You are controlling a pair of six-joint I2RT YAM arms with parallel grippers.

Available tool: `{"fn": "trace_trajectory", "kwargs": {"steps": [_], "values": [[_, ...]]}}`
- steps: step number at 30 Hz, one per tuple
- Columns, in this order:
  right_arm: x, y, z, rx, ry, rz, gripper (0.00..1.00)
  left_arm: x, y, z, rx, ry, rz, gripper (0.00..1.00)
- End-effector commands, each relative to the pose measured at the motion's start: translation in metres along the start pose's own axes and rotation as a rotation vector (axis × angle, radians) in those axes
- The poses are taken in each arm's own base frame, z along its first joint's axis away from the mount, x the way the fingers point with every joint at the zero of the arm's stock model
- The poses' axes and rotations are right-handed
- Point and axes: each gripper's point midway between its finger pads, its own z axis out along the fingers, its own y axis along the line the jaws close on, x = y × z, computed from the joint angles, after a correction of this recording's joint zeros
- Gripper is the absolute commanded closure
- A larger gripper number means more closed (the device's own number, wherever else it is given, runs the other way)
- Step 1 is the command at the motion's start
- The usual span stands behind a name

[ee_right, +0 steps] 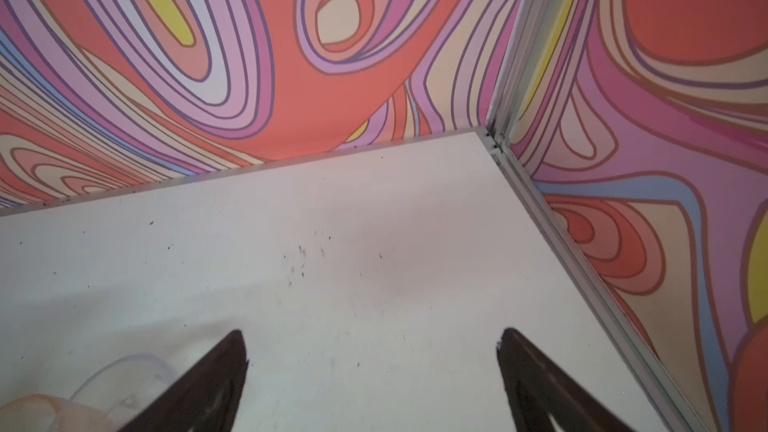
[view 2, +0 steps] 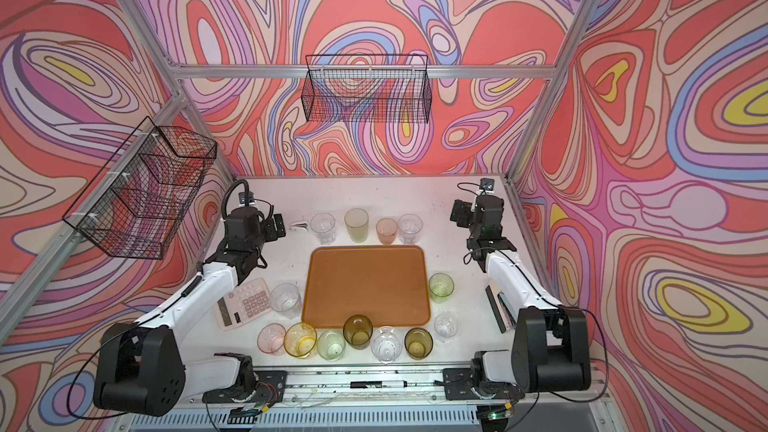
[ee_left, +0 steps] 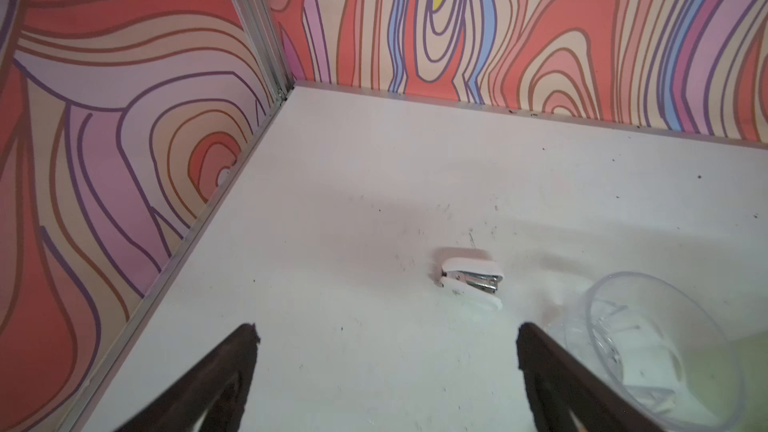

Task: Place the glasses into the tray
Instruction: 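Raise right gripper toward clear glass at tray's far corner while left gripper rises over tray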

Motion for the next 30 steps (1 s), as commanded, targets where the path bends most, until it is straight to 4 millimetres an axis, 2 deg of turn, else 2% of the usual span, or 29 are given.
{"fn": "trace_trajectory", "kwargs": {"steps": [1,4,7,10,15,23,30], "values": [[0.032,-0.011,-0.015,0.081,0.222,0.042,0.02,0.011,-0.001,-0.024,0.009,0.142,-0.018,0.01],[0.039,-0.004,-0.025,0.058,0.329,0.087,0.02,0.003,-0.008,-0.039,0.060,0.187,-0.020,0.00],[0.047,0.010,-0.035,0.005,0.420,0.128,0.02,-0.010,-0.011,-0.055,0.086,0.239,-0.011,0.00],[0.053,0.028,-0.045,-0.044,0.479,0.114,0.02,-0.018,-0.025,-0.067,0.169,0.285,0.002,0.00],[0.056,0.055,-0.056,-0.133,0.530,0.094,0.04,-0.015,-0.047,-0.076,0.306,0.311,0.008,0.00],[0.066,0.076,-0.047,-0.177,0.605,0.086,0.18,-0.002,-0.060,-0.082,0.401,0.355,0.049,0.01],[0.074,0.089,-0.029,-0.182,0.644,0.076,0.31,0.000,-0.069,-0.088,0.464,0.377,0.055,0.02]]}}
